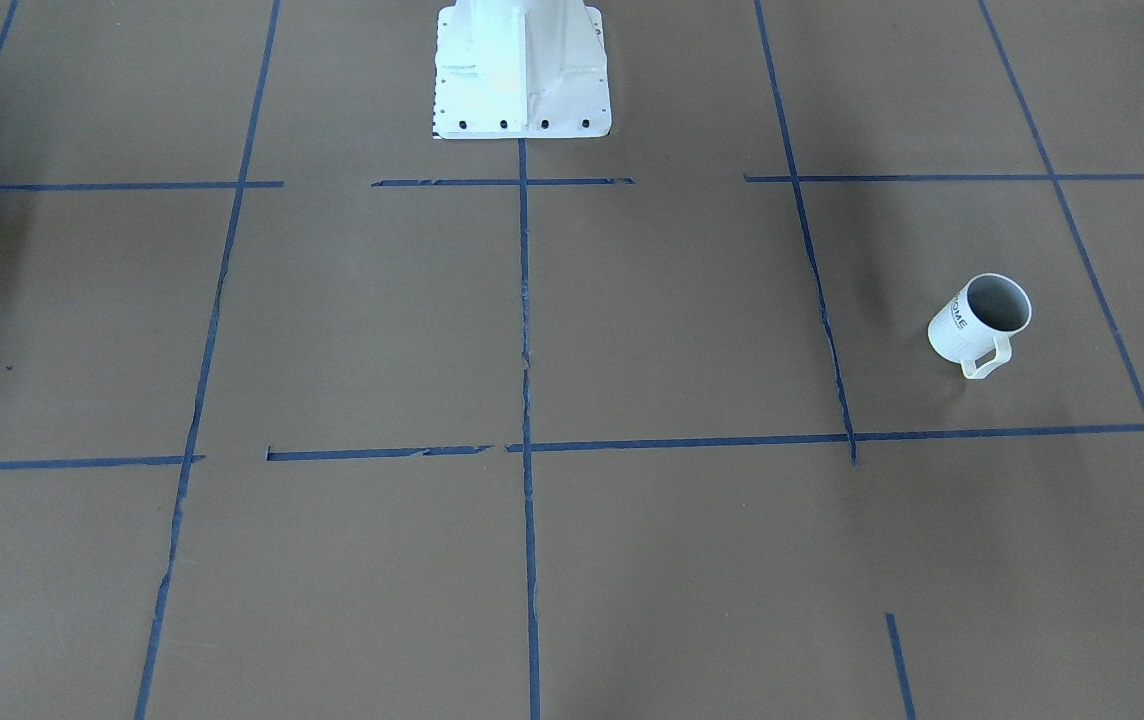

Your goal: Left arm hands cup to right arm to dump lemon

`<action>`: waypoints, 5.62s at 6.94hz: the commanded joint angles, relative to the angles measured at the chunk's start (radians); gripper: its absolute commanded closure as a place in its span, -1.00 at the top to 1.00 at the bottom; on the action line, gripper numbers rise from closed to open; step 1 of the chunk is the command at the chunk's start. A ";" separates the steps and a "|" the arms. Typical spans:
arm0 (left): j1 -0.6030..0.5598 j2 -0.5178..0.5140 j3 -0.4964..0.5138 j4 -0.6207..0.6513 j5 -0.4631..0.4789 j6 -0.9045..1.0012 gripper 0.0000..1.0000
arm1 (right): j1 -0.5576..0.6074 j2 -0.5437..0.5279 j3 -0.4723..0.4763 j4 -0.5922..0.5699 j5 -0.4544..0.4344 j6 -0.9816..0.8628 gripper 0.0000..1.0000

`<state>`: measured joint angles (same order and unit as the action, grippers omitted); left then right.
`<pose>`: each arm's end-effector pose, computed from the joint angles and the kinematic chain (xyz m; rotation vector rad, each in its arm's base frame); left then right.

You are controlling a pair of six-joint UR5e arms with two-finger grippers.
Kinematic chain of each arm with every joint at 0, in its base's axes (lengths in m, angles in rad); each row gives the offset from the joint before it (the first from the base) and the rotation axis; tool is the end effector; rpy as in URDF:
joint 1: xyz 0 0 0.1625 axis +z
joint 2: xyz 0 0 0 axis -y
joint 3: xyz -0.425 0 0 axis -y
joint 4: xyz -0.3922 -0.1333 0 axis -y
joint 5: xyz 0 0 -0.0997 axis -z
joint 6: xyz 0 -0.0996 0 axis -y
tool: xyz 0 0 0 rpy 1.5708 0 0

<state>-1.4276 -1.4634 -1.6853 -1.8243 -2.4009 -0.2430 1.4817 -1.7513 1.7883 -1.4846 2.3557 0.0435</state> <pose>0.0065 -0.4641 0.6215 0.0825 0.8566 0.0146 0.0250 -0.4272 0.6238 0.0646 -0.7901 -0.0915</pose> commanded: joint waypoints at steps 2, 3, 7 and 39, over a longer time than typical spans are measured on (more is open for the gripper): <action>0.123 -0.003 -0.005 -0.122 -0.001 -0.213 1.00 | -0.049 -0.001 -0.012 0.118 0.011 0.004 1.00; 0.172 -0.006 -0.002 -0.220 0.002 -0.361 1.00 | -0.051 -0.001 -0.016 0.142 0.013 0.006 1.00; 0.305 -0.055 0.007 -0.250 0.095 -0.505 1.00 | -0.072 -0.001 -0.017 0.142 0.014 0.009 1.00; 0.714 -1.091 -0.010 0.550 0.148 -1.750 -1.00 | -1.236 0.581 0.102 0.716 -1.408 0.560 0.99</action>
<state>-0.7268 -2.5535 -1.6950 -1.2686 -2.2533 -2.0089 0.2463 -1.1720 1.8911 -0.7690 0.9478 0.6245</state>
